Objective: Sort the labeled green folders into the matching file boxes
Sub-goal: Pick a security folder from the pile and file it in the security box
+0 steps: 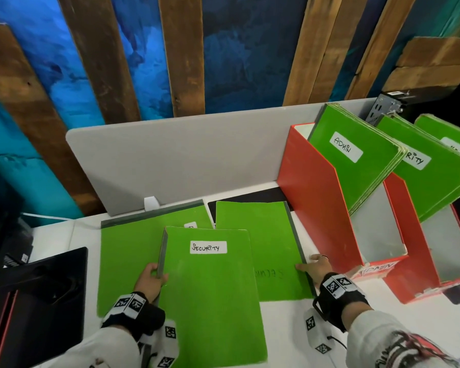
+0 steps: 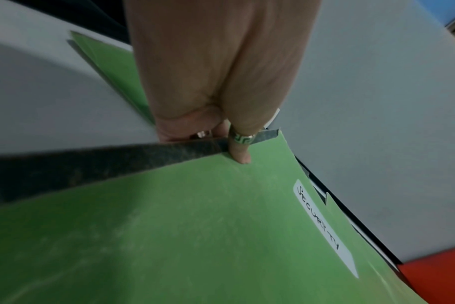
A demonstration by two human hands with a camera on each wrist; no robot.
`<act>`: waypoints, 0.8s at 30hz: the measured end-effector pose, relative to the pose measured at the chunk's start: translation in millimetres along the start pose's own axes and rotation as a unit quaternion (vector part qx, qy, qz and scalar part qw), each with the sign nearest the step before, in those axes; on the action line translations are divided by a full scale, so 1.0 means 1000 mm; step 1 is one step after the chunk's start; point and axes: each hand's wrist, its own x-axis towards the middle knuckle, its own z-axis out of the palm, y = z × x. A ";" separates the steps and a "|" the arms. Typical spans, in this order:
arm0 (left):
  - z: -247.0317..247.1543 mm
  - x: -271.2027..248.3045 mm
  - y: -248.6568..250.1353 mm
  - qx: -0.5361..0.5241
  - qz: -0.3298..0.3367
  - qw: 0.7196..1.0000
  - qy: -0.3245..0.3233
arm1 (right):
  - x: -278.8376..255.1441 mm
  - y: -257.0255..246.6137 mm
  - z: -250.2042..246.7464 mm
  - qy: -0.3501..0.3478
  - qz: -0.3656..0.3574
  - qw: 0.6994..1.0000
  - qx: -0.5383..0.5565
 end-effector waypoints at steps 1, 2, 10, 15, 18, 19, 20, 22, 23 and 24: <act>0.001 0.001 0.000 0.001 0.003 1.000 0.004 | -0.001 0.000 0.001 -0.001 -0.003 1.000 0.009; 0.001 0.000 0.000 0.001 0.006 1.000 0.006 | -0.002 0.000 0.002 -0.011 -0.005 1.000 0.027; 0.001 0.005 -0.005 0.013 0.014 1.000 0.000 | -0.037 -0.004 0.000 -0.190 -0.063 0.980 -0.001; 0.000 0.007 -0.009 -0.003 0.021 1.000 0.011 | -0.046 -0.039 -0.026 -0.085 -0.241 0.966 0.033; 0.000 0.005 -0.008 0.004 0.019 1.000 0.016 | -0.058 -0.066 -0.039 0.024 -0.322 0.943 0.085; 0.000 0.005 -0.008 0.009 0.022 1.000 0.018 | -0.068 -0.077 -0.045 0.056 -0.339 0.933 0.102; 0.000 0.004 -0.006 0.013 0.022 0.999 0.019 | -0.078 -0.087 -0.049 0.075 -0.360 0.921 0.124; 0.001 0.003 -0.005 0.015 0.023 0.999 0.021 | -0.100 -0.107 -0.059 0.110 -0.415 0.889 0.158; 0.002 0.002 -0.005 0.015 0.025 0.999 0.023 | -0.113 -0.118 -0.065 0.132 -0.444 0.870 0.166; 0.001 0.001 -0.005 0.013 0.024 0.999 0.024 | -0.122 -0.126 -0.071 0.156 -0.472 0.849 0.177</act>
